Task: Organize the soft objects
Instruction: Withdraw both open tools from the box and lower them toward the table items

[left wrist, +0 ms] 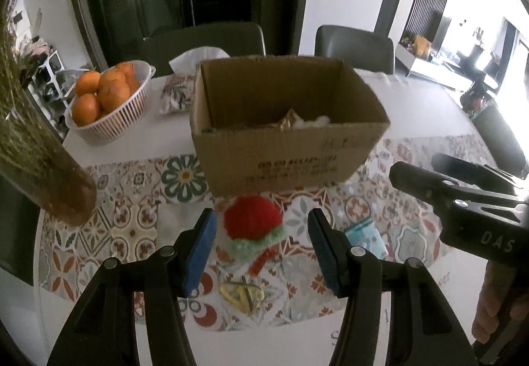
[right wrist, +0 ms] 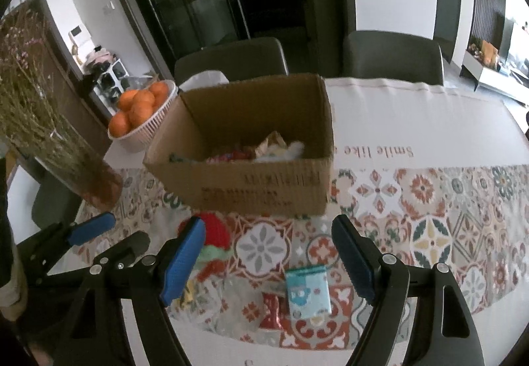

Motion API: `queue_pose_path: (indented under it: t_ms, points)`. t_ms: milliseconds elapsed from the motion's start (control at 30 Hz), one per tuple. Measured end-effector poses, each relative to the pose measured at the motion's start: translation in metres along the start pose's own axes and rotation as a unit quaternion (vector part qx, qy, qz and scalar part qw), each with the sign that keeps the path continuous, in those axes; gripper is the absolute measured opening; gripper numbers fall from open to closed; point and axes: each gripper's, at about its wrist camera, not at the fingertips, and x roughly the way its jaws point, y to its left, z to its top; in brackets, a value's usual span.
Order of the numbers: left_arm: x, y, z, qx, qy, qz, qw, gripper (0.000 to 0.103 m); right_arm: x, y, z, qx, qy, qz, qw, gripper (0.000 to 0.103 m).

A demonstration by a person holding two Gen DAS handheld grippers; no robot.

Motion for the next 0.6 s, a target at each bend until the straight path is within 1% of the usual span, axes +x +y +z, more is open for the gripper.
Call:
queue_pose_path:
  t_ms: [100,200,333,533,600]
  points:
    - [0.003,0.0,-0.008,-0.004,0.014,0.009,0.9999,0.056,0.003,-0.003,-0.007,0.005,0.016,-0.003,1.0,0.08]
    - [0.005,0.001,-0.016,-0.008,0.022,0.011,0.9997,0.056,0.007,-0.003,-0.014,0.002,0.03,-0.014,0.999,0.08]
    - [0.01,0.002,-0.025,-0.01,0.04,0.025,0.9988,0.057,0.016,-0.005,-0.024,-0.005,0.051,-0.027,0.998,0.08]
    - [0.027,0.009,-0.039,-0.031,0.083,0.02,0.9958,0.06,0.035,-0.008,-0.038,-0.004,0.092,-0.039,0.995,0.08]
    - [0.036,0.014,-0.043,-0.041,0.104,0.014,0.9937,0.062,0.043,-0.009,-0.042,-0.005,0.104,-0.051,0.993,0.08]
